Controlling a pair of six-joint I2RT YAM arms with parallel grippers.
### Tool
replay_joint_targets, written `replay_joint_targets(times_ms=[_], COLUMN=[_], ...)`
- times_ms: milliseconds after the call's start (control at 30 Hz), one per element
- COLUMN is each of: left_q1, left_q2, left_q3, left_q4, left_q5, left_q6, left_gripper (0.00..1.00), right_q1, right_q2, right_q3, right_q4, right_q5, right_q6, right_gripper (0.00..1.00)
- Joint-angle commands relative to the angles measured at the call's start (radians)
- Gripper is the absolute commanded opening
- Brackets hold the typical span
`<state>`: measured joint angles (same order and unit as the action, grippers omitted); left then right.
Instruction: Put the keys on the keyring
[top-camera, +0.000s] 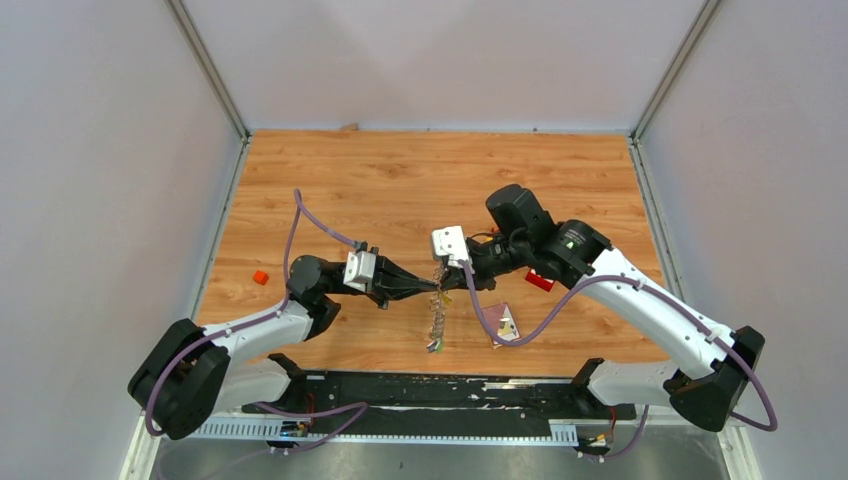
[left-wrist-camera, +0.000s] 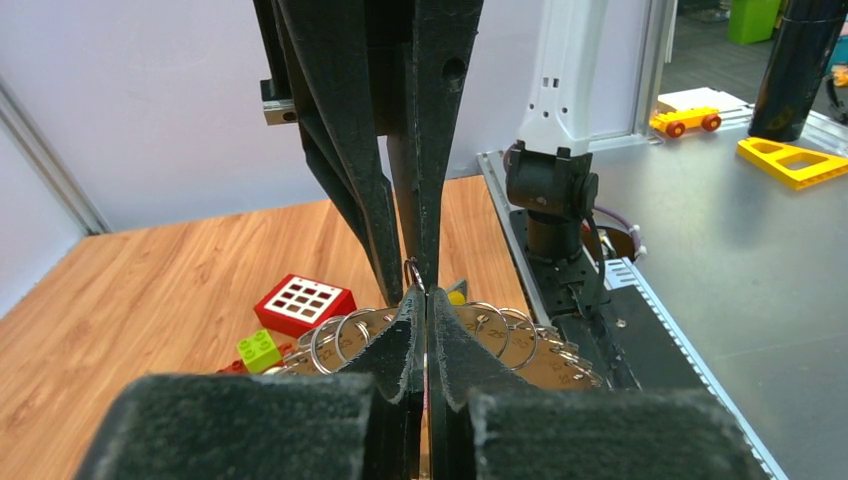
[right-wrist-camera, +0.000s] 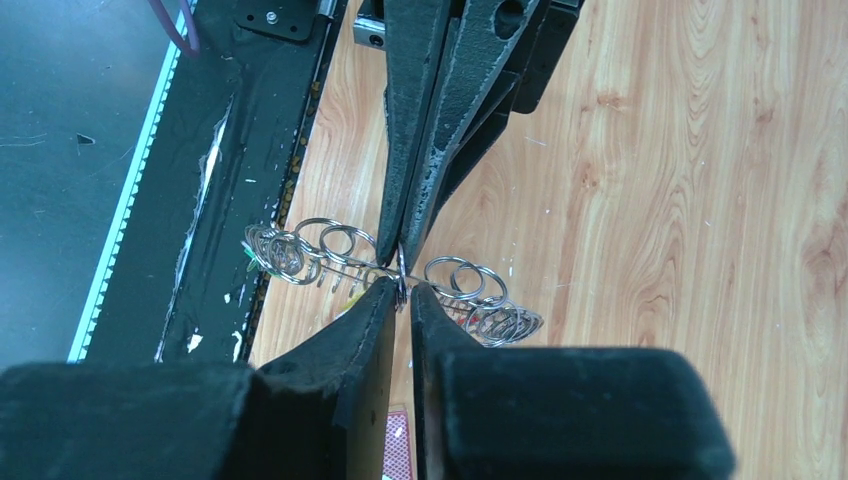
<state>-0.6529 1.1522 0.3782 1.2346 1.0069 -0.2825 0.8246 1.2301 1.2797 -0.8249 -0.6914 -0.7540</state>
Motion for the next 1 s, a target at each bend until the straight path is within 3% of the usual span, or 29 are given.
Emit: replay_joint_targets(times_ms=[0, 100, 267, 333, 600, 667, 800, 967], left_q1=[-0.003, -0.003, -0.002, -0.002, 0.001, 0.001, 0.001, 0.001], left_q2=[-0.006, -0.004, -0.005, -0.016, -0.043, -0.042, -0.031, -0.018], left_q3=[0.004, 0.003, 0.014, 0.035, 0.141, 0.15, 0.137, 0.143], left_q4=[0.054, 0.043, -0.004, -0.103, -0.461, -0.507, -0.45, -0.432], left_q5=[-0.018, -0.02, -0.052, -0.067, -0.092, -0.093, -0.074, -0.078], left_q6=[0.014, 0.026, 0.067, 0.112, 0.34, 0.399, 0.372, 0.338], left_gripper=[0.0, 0.0, 0.0, 0.01, 0.5, 0.51, 0.49, 0.28], right_q1=[0.006, 0.007, 0.017, 0.036, 0.128, 0.136, 0.159, 0.188], right_q2=[-0.005, -0.012, -0.001, 0.016, 0.111, 0.135, 0.172, 0.212], right_q3=[0.0, 0.007, 0.057, 0.086, 0.245, 0.271, 0.308, 0.34], right_q4=[0.02, 0.015, -0.035, -0.066, -0.229, -0.249, -0.269, -0.286], right_q5=[-0.025, -0.012, 0.052, 0.111, 0.354, 0.385, 0.437, 0.481], right_q6=[-0.024, -0.031, -0.031, -0.032, -0.031, -0.022, -0.008, -0.004], right_gripper=[0.08, 0.0, 0.0, 0.0, 0.0, 0.0, 0.0, 0.0])
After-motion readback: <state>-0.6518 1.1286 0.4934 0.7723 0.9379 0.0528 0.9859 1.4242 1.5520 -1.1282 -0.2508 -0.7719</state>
